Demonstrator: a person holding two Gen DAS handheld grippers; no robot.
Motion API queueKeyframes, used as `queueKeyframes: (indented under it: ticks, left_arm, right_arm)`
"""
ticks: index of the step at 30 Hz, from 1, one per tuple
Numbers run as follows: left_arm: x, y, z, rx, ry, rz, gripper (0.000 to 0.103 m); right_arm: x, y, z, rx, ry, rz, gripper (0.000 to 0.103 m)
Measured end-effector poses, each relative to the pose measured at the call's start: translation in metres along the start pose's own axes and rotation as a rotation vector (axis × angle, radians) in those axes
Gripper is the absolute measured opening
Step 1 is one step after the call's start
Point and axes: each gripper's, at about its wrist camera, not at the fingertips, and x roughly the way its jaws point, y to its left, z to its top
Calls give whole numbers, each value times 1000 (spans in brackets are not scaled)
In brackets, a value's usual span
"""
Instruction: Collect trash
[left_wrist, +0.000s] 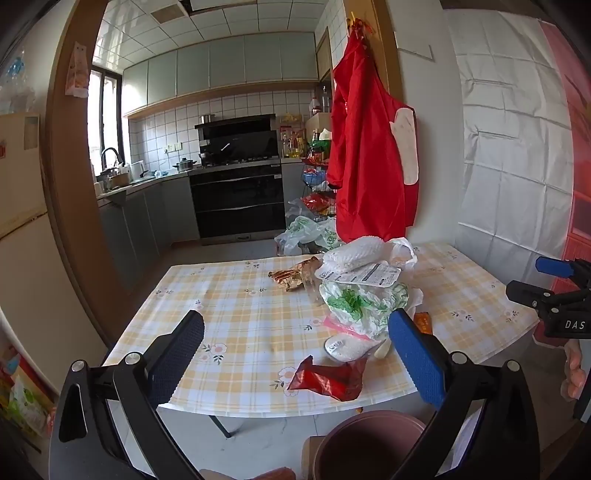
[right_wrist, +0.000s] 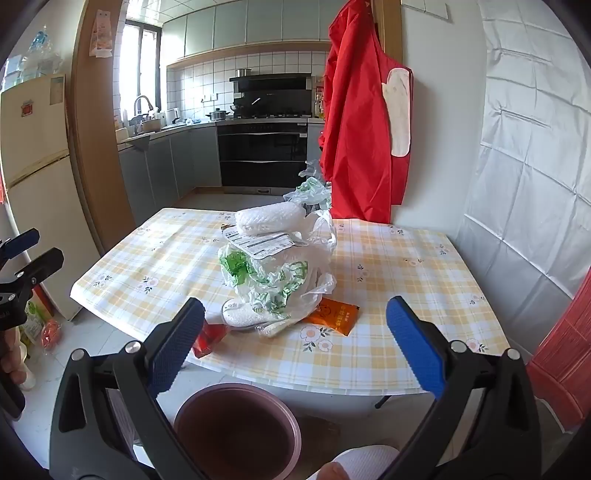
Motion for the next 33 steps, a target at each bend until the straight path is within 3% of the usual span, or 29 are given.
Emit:
queueKeyframes:
  ticks: [33]
  left_arm:
    - [-5,4,6,-16,-31,-7,98]
  right_arm:
    - [0,6,1,-6,5,-3,97]
